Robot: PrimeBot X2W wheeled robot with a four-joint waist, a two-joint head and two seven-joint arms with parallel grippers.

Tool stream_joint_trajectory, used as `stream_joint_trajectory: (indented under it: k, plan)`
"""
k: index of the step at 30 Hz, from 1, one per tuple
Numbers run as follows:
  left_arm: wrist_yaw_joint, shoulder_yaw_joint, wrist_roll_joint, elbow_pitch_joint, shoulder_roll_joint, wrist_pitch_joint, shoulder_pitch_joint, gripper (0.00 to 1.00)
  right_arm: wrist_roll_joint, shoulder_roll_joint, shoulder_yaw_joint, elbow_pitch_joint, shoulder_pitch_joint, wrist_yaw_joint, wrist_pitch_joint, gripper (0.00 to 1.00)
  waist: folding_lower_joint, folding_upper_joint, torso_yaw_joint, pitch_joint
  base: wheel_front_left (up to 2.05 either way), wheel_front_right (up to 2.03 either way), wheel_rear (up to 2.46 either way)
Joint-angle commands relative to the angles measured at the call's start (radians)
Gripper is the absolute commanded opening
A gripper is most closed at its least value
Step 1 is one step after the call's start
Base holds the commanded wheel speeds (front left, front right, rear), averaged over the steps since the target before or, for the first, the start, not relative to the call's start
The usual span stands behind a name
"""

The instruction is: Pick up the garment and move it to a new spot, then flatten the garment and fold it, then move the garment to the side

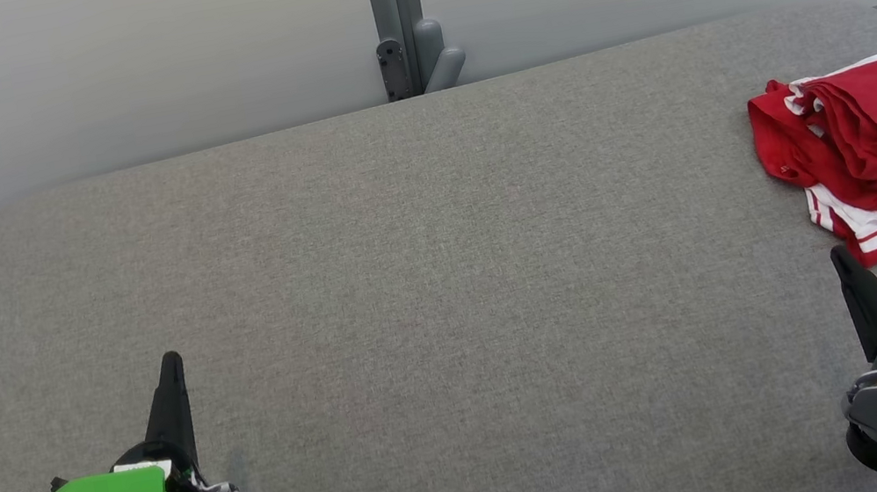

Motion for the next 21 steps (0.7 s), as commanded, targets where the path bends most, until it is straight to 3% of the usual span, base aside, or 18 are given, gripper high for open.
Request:
stream_joint_trajectory:
  k: [1, 21]
  plan:
    - [-0.005, 0.003, -0.005, 0.0, 0.004, 0.003, -0.012, 0.0, 0.0, 0.0, -0.002, 0.001, -0.01, 0.0, 0.002, 0.0, 0.0, 0.0, 0.0, 0.0, 0.0, 0.0, 0.0]
    - [-0.005, 0.003, -0.005, 0.0, 0.004, 0.003, -0.012, 0.0, 0.0, 0.0, -0.003, 0.001, -0.01, 0.0, 0.002, 0.0, 0.0, 0.0, 0.0, 0.0, 0.0, 0.0, 0.0]
